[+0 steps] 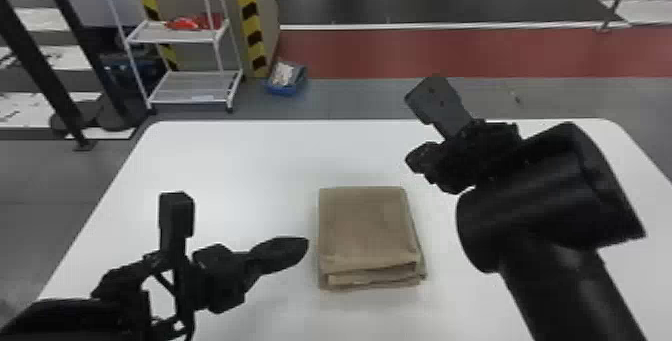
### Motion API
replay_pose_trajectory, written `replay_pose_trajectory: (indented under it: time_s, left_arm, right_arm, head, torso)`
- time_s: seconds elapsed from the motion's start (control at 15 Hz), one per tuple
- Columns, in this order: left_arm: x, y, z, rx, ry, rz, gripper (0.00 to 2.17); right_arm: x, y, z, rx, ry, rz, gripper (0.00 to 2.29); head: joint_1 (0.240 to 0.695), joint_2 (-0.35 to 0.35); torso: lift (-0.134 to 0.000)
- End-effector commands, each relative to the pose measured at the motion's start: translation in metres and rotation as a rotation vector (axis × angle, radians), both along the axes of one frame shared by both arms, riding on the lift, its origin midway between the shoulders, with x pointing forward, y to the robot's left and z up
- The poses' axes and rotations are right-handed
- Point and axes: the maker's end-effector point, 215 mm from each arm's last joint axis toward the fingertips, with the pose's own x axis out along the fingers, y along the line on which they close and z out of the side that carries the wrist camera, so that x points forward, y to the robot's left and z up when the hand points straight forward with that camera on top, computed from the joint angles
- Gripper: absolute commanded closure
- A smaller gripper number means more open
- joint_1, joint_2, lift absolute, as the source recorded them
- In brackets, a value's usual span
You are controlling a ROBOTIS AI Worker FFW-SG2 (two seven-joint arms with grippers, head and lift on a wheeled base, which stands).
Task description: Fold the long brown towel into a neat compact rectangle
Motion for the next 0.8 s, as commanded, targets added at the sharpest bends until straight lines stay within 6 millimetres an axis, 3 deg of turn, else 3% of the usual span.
replay_pose_trajectory:
  time_s: [0.0, 0.07, 0.13, 0.2, 0.33, 0.47, 0.6, 0.73]
  left_arm:
    - [0.001, 0.02, 0.032, -0.019, -0.043, 0.037, 1.66]
    - [0.001, 0.029, 0.046, -0.035, -0.059, 0.054, 1.31]
    - [0.001, 0.037, 0.057, -0.048, -0.069, 0.07, 0.72]
    - [0.001, 0.046, 0.065, -0.074, -0.074, 0.094, 0.12]
    - [0.0, 0.064, 0.077, -0.14, -0.077, 0.163, 0.0]
    - [0.007, 0.086, 0.07, -0.183, -0.054, 0.318, 0.0]
    - [0.015, 0.1, 0.058, -0.164, -0.038, 0.438, 0.05]
    - [0.027, 0.122, 0.062, -0.082, -0.111, 0.552, 0.05]
  right_arm:
    - [-0.015, -0.007, 0.013, 0.133, -0.004, -0.064, 1.08]
    - [-0.023, -0.014, 0.01, 0.156, -0.017, -0.097, 0.59]
    - [-0.031, -0.017, 0.005, 0.183, -0.014, -0.117, 0.27]
    - [-0.041, -0.025, -0.003, 0.202, -0.015, -0.154, 0.12]
    - [-0.055, -0.038, -0.013, 0.222, -0.033, -0.209, 0.11]
    - [-0.06, -0.051, -0.013, 0.226, -0.118, -0.272, 0.11]
    - [-0.057, -0.054, 0.003, 0.283, -0.247, -0.312, 0.11]
    - [-0.058, -0.061, 0.015, 0.275, -0.343, -0.358, 0.11]
  head:
    - [0.695, 0.05]
    - [0.695, 0.05]
    - [0.695, 0.056]
    - [0.695, 0.059]
    - [0.695, 0.066]
    - [0.695, 0.073]
    - [0.695, 0.087]
    - [0.695, 0.097]
  torso:
    - [-0.124]
    - [-0.124]
    - [-0.124]
    - [-0.124]
    - [-0.124]
    - [-0.124]
    - [-0.124]
    - [-0.124]
